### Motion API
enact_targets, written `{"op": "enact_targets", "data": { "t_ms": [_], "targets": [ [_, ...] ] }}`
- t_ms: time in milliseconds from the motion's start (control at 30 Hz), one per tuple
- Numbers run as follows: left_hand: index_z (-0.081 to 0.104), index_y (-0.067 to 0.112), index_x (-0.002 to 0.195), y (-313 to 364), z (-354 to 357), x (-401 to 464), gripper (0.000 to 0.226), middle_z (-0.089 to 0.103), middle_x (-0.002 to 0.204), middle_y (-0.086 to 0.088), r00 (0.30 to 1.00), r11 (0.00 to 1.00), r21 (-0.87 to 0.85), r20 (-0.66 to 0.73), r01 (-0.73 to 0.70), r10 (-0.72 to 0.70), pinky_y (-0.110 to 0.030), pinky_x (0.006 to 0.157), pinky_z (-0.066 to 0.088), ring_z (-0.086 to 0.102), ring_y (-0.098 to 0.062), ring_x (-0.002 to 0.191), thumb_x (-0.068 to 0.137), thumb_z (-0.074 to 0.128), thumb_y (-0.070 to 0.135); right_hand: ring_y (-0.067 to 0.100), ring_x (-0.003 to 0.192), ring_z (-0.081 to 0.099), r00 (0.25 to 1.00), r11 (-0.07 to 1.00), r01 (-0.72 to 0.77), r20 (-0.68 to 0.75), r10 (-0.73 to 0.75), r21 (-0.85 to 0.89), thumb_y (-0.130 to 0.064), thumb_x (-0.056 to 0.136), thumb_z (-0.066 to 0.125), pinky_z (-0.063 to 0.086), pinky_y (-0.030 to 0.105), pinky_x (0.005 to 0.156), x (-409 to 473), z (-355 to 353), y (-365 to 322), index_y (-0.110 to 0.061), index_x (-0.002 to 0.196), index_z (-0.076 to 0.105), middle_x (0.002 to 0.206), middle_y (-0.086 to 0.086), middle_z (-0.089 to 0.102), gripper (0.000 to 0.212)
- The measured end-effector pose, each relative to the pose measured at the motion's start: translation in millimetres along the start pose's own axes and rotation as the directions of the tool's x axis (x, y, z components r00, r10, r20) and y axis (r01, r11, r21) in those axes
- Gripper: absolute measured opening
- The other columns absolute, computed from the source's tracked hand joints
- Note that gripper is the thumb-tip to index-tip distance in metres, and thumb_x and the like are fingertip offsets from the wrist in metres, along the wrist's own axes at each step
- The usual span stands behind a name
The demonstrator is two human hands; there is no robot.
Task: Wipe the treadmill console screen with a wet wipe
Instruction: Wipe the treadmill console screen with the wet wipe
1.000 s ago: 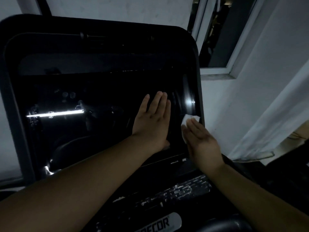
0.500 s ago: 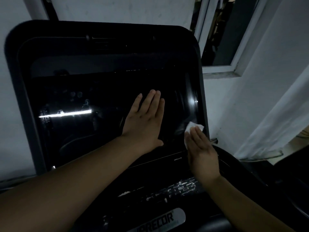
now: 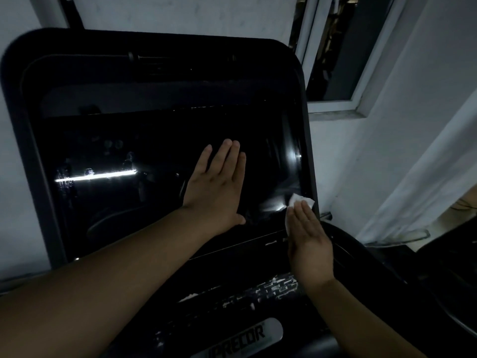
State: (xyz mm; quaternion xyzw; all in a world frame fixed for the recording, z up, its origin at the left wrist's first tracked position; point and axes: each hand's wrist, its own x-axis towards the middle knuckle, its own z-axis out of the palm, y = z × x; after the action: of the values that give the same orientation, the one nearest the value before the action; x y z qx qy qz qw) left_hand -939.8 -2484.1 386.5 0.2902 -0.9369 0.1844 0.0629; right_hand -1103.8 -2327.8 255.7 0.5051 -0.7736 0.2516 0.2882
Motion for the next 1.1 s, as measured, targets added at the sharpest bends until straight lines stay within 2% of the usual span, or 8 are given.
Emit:
{"op": "enact_targets", "data": {
  "t_ms": [67, 233, 333, 500, 733, 800, 967, 1100],
  "targets": [
    [-0.019, 0.005, 0.156, 0.1, 0.1, 0.0, 0.137, -0.028, 0.165, -0.019, 1.0, 1.0, 0.001, 0.002, 0.005, -0.006, -0.054, 0.123, -0.011, -0.03, -0.032, 0.151, 0.075, 0.062, 0.079, 0.038, 0.134, 0.05, 1.0, 0.999, 0.014, -0.005, -0.014, 0.05, -0.002, 0.087, 0.053, 0.041, 0.04, 0.112, -2.4, 4.0, -20.0, 0.006, 0.129, 0.061, 0.139, 0.024, 0.056, 0.044],
    [-0.02, 0.004, 0.156, -0.3, 0.2, 0.1, 0.136, -0.028, 0.164, -0.02, 1.0, 1.0, 0.004, 0.007, 0.0, 0.0, -0.054, 0.123, -0.01, -0.03, -0.032, 0.151, 0.076, 0.061, 0.08, 0.037, 0.139, 0.045, 0.979, 0.965, 0.199, -0.003, -0.202, 0.172, -0.002, 0.088, 0.059, 0.044, 0.042, 0.11, -1.2, 4.1, -42.3, 0.003, 0.133, 0.059, 0.144, 0.023, 0.052, 0.045],
    [-0.019, 0.004, 0.156, -0.6, -0.6, -0.3, 0.137, -0.027, 0.165, -0.02, 1.0, 1.0, -0.003, 0.011, 0.003, -0.003, -0.054, 0.123, -0.011, -0.029, -0.032, 0.152, 0.076, 0.062, 0.079, 0.036, 0.14, 0.043, 0.987, 0.981, 0.153, 0.023, -0.157, 0.119, 0.001, 0.087, 0.058, 0.045, 0.045, 0.11, 21.0, 0.8, -10.7, -0.001, 0.138, 0.056, 0.147, 0.022, 0.049, 0.051],
    [-0.017, 0.003, 0.157, -0.3, -0.4, -0.1, 0.136, -0.026, 0.165, -0.02, 1.0, 1.0, -0.003, 0.005, 0.004, -0.004, -0.055, 0.123, -0.01, -0.028, -0.033, 0.152, 0.077, 0.064, 0.077, 0.038, 0.141, 0.041, 0.994, 0.993, 0.094, 0.043, -0.097, 0.065, -0.017, 0.094, 0.042, 0.048, 0.051, 0.106, 56.9, -2.1, 7.0, -0.001, 0.139, 0.054, 0.148, 0.022, 0.048, 0.048],
    [-0.017, 0.003, 0.157, -1.9, -1.0, -0.1, 0.132, -0.027, 0.165, -0.02, 1.0, 0.999, -0.033, 0.001, -0.009, 0.009, -0.053, 0.123, -0.012, -0.028, -0.032, 0.152, 0.078, 0.057, 0.079, 0.037, 0.138, 0.046, 0.931, 0.929, 0.365, -0.012, -0.365, 0.064, -0.01, 0.095, 0.054, 0.04, 0.041, 0.113, 67.6, 1.7, -28.1, -0.005, 0.134, 0.061, 0.144, 0.02, 0.054, 0.04],
    [-0.018, 0.003, 0.157, -2.6, -1.6, -0.8, 0.132, -0.028, 0.165, -0.02, 1.0, 0.999, -0.032, 0.007, -0.011, 0.011, -0.053, 0.123, -0.012, -0.03, -0.032, 0.151, 0.079, 0.057, 0.079, 0.034, 0.139, 0.046, 0.938, 0.937, 0.344, 0.015, -0.345, 0.052, -0.011, 0.093, 0.056, 0.044, 0.044, 0.111, 72.2, -2.5, -9.8, -0.008, 0.137, 0.059, 0.146, 0.018, 0.053, 0.044],
    [-0.02, 0.003, 0.156, -1.9, 0.2, -0.6, 0.133, -0.03, 0.164, -0.02, 1.0, 0.999, -0.033, -0.002, -0.008, 0.008, -0.054, 0.123, -0.011, -0.031, -0.032, 0.151, 0.08, 0.061, 0.075, 0.037, 0.135, 0.049, 0.992, 0.992, 0.124, 0.006, -0.124, 0.023, -0.018, 0.094, 0.045, 0.053, 0.048, 0.1, 88.8, -9.6, 12.2, -0.006, 0.134, 0.06, 0.144, 0.02, 0.054, 0.045],
    [-0.018, 0.003, 0.157, -3.5, 0.0, -0.9, 0.13, -0.028, 0.165, -0.02, 1.0, 0.998, -0.057, -0.011, -0.013, 0.012, -0.053, 0.123, -0.011, -0.029, -0.032, 0.151, 0.08, 0.057, 0.077, 0.038, 0.138, 0.046, 0.953, 0.95, 0.302, -0.028, -0.301, 0.075, -0.012, 0.095, 0.051, 0.041, 0.043, 0.112, 78.0, -0.3, -15.8, -0.003, 0.135, 0.06, 0.145, 0.021, 0.053, 0.042]
  ]
}}
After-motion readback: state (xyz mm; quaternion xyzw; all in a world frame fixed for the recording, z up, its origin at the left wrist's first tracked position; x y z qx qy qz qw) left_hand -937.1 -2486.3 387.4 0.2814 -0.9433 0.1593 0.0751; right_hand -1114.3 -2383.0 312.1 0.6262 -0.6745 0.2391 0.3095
